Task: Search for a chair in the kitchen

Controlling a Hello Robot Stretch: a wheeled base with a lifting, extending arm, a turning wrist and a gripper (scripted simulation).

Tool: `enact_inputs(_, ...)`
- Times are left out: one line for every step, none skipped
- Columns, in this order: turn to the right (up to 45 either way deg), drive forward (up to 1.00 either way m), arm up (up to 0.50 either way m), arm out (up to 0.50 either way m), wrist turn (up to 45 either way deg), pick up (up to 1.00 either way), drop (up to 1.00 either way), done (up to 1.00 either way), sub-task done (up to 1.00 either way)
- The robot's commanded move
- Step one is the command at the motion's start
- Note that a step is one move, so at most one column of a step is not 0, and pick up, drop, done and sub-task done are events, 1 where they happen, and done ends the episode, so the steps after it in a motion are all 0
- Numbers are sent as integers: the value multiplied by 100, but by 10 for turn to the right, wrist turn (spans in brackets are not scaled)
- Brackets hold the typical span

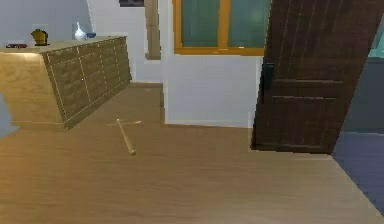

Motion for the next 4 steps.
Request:
enact_inputs(90,0,0,0,0,0,0,0,0)
enact_inputs(0,65,0,0,0,0,0,0,0)
enact_inputs(420,0,0,0,0,0,0,0,0)
enact_inputs(0,40,0,0,0,0,0,0,0)
